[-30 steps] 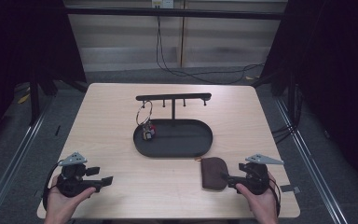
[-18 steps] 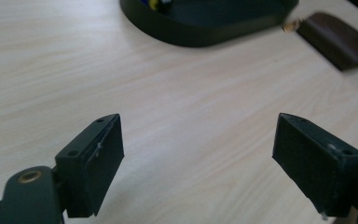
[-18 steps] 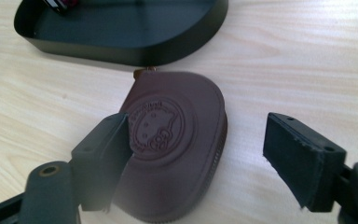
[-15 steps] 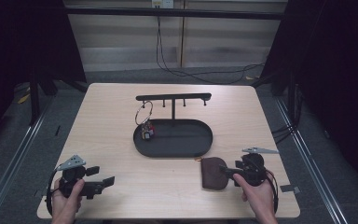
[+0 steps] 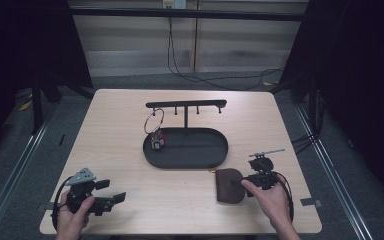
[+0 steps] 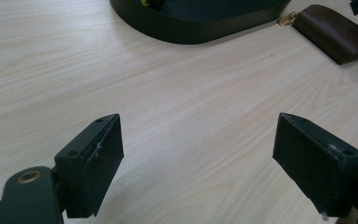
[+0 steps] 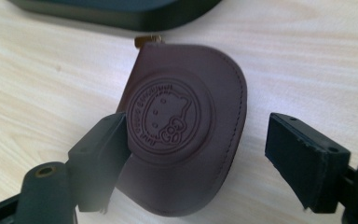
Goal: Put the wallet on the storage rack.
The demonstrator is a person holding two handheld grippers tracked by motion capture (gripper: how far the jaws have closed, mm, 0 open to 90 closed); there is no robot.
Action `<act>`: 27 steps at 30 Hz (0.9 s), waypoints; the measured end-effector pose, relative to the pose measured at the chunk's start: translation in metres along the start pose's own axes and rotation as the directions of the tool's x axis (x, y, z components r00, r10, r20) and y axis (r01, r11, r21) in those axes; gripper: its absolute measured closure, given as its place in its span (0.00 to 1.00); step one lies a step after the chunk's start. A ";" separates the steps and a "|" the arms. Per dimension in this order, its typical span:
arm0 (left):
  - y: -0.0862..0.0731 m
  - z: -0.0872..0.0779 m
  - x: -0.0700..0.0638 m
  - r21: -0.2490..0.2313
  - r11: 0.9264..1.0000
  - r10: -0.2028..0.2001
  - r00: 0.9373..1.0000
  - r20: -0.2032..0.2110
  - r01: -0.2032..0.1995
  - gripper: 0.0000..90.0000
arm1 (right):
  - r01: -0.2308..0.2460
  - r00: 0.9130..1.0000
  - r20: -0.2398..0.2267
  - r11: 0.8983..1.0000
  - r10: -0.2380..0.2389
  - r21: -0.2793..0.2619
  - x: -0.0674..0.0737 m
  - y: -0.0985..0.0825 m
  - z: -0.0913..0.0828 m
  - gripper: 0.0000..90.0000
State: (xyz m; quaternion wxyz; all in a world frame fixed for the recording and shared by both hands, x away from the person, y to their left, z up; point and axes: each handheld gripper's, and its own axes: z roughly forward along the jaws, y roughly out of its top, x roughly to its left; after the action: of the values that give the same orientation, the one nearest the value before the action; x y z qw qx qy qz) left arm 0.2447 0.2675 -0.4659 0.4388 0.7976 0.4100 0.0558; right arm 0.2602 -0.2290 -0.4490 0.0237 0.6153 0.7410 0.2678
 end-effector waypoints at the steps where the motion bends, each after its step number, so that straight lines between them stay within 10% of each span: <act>1: 0.000 -0.001 0.000 -0.005 1.000 0.003 1.000 0.003 -0.003 0.18 | -0.003 1.000 0.009 1.000 0.003 0.023 0.000 0.003 0.001 0.24; 10: -0.001 -0.006 -0.003 -0.012 0.999 0.030 0.999 0.028 -0.030 0.18 | -0.001 1.000 0.018 0.984 -0.002 0.177 0.009 0.019 0.015 0.25; 27: -0.002 -0.004 0.000 0.021 0.999 0.026 0.998 0.054 -0.027 0.18 | -0.104 0.994 0.012 0.955 0.105 0.277 0.003 0.030 0.033 0.22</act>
State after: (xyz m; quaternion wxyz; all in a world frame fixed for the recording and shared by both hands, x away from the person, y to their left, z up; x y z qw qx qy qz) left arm 0.2421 0.2708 -0.4655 0.4403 0.8089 0.3880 0.0360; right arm 0.2982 -0.2114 -0.4637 -0.0780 0.6504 0.7377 0.1632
